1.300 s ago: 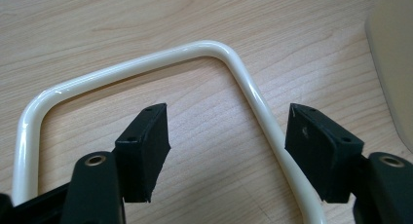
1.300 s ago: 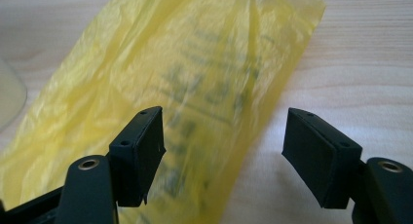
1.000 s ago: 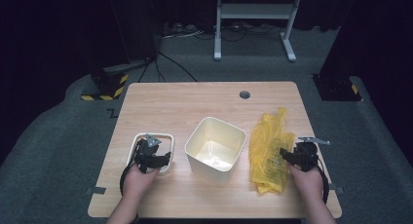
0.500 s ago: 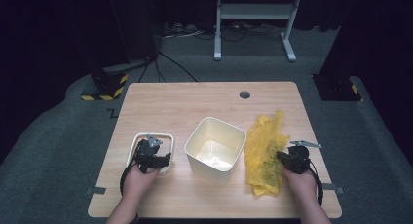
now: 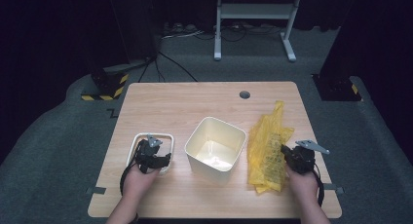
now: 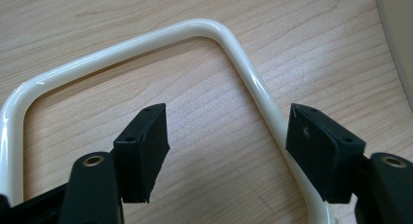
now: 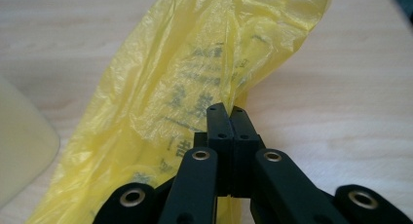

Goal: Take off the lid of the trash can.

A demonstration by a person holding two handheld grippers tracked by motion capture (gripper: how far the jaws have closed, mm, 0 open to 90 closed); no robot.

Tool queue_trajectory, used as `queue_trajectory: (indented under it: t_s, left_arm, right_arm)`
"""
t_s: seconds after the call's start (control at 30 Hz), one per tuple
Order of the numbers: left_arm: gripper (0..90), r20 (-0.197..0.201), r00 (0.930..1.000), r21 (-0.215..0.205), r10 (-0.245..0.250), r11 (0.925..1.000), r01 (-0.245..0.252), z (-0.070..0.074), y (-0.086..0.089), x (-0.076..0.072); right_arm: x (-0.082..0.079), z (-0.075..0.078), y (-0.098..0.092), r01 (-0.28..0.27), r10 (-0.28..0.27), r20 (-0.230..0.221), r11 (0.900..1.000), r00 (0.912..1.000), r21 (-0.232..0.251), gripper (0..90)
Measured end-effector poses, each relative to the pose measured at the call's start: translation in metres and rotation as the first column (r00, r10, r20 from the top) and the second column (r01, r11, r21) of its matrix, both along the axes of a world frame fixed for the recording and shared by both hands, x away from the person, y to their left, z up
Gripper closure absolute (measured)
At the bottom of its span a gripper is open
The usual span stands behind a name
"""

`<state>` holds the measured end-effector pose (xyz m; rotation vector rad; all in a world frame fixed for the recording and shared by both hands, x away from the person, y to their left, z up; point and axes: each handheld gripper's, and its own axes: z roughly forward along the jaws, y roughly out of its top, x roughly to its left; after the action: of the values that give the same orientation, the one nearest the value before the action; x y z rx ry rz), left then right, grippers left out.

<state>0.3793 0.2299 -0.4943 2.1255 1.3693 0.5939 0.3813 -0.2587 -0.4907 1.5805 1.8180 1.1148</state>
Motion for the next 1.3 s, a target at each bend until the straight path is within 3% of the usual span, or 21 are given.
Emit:
queue_trajectory:
  t_s: [0.17,0.27,0.53,0.83,1.17,1.23,1.3]
  left_arm:
    - [32.1,0.004,1.0,-0.003,0.002,1.0,-0.002,0.001,0.0,0.0]
    - [32.1,0.003,1.0,-0.003,0.0,1.0,0.0,0.001,0.0,0.0]
    - [31.6,0.003,1.0,-0.022,-0.008,0.9997,0.008,0.001,-0.001,0.001]
    - [31.0,0.033,0.999,-0.015,-0.029,0.9994,0.029,0.002,-0.007,-0.001]
    - [31.1,0.036,0.999,-0.017,-0.027,0.9995,0.028,0.002,-0.007,-0.001]
    - [31.1,0.037,0.9989,-0.017,-0.027,0.9995,0.028,0.002,-0.007,-0.001]
    - [31.1,0.037,0.9989,-0.016,-0.028,0.9995,0.028,0.002,-0.008,-0.001]
  right_arm:
    - [-0.008,0.013,0.001,0.049,-0.047,0.126,0.999,0.991,-0.018,90.0]
    - [-0.015,0.022,0.003,0.083,-0.074,0.212,0.996,0.9744,-0.037,90.0]
    - [-0.029,0.042,0.008,0.127,-0.098,0.37,0.991,0.9239,-0.053,90.0]
    - [-0.042,0.062,0.013,0.13,-0.09,0.47,0.99,0.8781,-0.054,90.0]
    - [-0.05,0.076,0.013,0.133,-0.105,0.528,0.991,0.8429,-0.015,90.0]
    - [-0.051,0.078,0.014,0.126,-0.102,0.53,0.992,0.8419,-0.008,90.0]
    - [-0.052,0.08,0.014,0.127,-0.102,0.544,0.992,0.8326,-0.008,90.0]
